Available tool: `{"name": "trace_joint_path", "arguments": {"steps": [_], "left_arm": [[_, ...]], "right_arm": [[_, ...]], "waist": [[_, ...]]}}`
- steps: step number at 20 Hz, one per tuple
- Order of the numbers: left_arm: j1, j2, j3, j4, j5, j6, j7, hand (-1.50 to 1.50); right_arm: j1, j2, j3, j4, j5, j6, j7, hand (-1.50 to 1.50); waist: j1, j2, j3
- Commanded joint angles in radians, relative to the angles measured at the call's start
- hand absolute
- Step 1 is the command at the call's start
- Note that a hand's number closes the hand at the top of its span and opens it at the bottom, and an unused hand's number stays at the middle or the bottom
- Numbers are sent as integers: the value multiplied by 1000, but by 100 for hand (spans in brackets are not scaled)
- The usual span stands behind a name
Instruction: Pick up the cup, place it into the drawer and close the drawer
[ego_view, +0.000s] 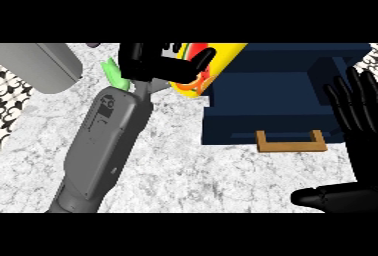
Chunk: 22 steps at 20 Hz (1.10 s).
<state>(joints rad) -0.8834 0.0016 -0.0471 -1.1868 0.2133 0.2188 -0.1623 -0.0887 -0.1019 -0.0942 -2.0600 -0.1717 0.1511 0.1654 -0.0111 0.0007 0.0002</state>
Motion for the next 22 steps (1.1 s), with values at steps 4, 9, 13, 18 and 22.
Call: {"name": "trace_joint_path", "arguments": {"steps": [4, 9, 13, 18, 22], "left_arm": [[-157, -2, -46, 241, 28, 60, -63, 150], [-232, -2, -108, 346, 98, 129, -64, 150], [-297, -2, -112, 474, 135, 134, -121, 150], [-331, -2, -169, 597, 237, 126, -182, 150], [-419, -2, -279, 659, 298, 178, -144, 150]], "right_arm": [[-39, 23, 32, -3, 37, -35, 16, -150], [9, 0, -2, 34, 17, 12, -43, -150], [48, 7, 5, -62, -13, 10, -2, -150], [3, -25, -40, -5, -44, 33, -17, -150], [-56, -5, -12, 58, -2, 6, -26, -150]], "waist": [[-11, 5, 0], [-15, 4, 0], [-22, 4, 0], [-30, 7, 0], [-40, 10, 1]]}}
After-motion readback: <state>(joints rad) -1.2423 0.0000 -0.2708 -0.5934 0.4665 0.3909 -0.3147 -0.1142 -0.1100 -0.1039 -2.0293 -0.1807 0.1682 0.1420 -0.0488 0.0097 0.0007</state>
